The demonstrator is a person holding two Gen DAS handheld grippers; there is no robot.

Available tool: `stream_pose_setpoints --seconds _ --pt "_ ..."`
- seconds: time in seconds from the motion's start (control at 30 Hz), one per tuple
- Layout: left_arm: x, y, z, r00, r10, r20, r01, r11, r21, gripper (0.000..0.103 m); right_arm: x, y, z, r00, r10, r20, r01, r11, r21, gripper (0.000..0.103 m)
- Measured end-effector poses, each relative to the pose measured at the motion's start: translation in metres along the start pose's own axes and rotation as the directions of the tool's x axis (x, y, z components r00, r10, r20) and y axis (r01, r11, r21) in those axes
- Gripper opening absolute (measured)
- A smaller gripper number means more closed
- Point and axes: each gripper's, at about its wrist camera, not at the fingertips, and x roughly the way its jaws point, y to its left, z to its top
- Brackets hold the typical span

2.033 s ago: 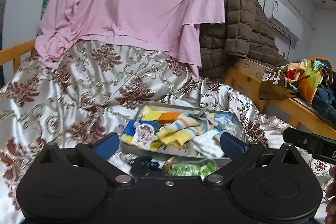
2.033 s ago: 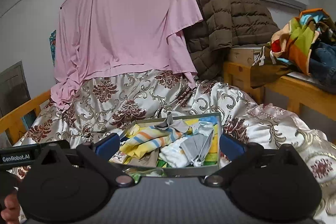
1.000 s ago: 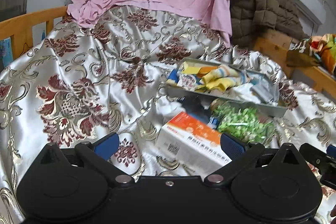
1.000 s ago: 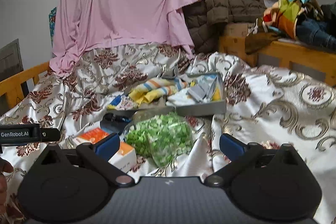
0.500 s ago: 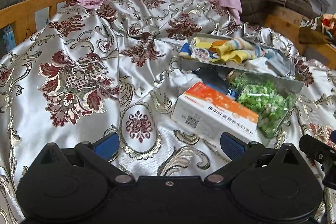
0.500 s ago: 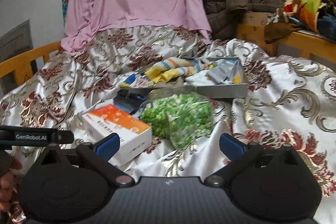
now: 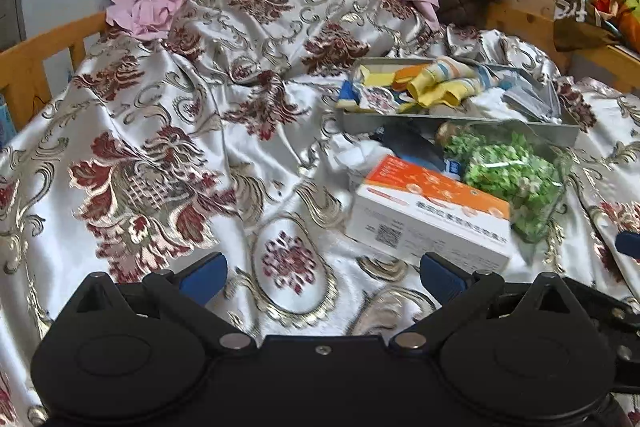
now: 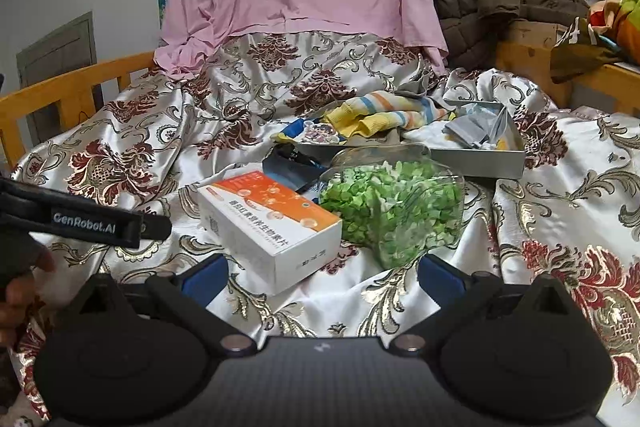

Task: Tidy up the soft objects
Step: 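Lift both open tools from the tray and move them back over the pile, then lower both open tools toward the white tissue and the black cloth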

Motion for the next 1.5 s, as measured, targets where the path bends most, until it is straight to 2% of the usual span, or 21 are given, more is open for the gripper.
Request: stream_pose_setpoints --seconds 0.23,0.37,0.6,0.7,0.83,0.93,1.07,1.27,1.43,1.5 --pt "0.009 0.017 0.006 1.000 -0.005 0.008 0.006 0.997 -0.074 0.102 -0.004 -0.001 -0.001 1.000 0.022 0.014 -0.022 0.999 0.024 0.103" --pt "0.017 0.022 0.008 1.000 -0.009 0.015 0.010 0.995 -0.095 0.102 -0.005 0.005 -0.003 1.000 0.011 0.004 -0.011 1.000 -0.005 0.103" --pt "0.027 0.032 0.016 0.999 -0.022 0.023 0.025 0.991 -0.131 0.102 0.001 0.012 0.005 0.999 0.051 -0.008 -0.051 0.998 -0.034 0.103" --pt "0.035 0.037 0.022 0.998 -0.064 0.027 0.067 0.990 -0.123 0.102 0.008 0.013 0.018 0.999 0.042 -0.008 -0.042 0.996 -0.075 0.103" --pt "0.050 0.041 0.029 0.985 -0.172 0.025 0.174 0.982 -0.075 0.102 0.025 0.012 0.038 0.999 0.036 -0.024 -0.040 0.984 -0.174 0.103" --pt "0.061 0.045 0.032 0.971 -0.239 0.025 0.241 0.968 -0.075 0.102 0.037 0.009 0.052 0.999 0.022 -0.040 -0.030 0.977 -0.213 0.103" --pt "0.074 0.049 0.036 0.950 -0.309 0.053 0.312 0.948 -0.069 0.102 0.055 0.004 0.067 0.996 0.038 -0.083 -0.055 0.975 -0.215 0.103" --pt "0.098 0.053 0.053 0.892 -0.446 0.069 0.447 0.895 0.011 0.102 0.090 -0.002 0.096 0.984 0.097 -0.152 -0.126 0.973 -0.193 0.103" --pt "0.127 0.056 0.066 0.837 -0.541 0.081 0.543 0.840 0.001 0.100 0.125 0.000 0.124 0.970 0.132 -0.204 -0.172 0.967 -0.188 0.100" --pt "0.136 0.056 0.069 0.823 -0.560 0.091 0.562 0.827 0.002 0.099 0.136 0.001 0.135 0.965 0.146 -0.217 -0.187 0.966 -0.180 0.098"
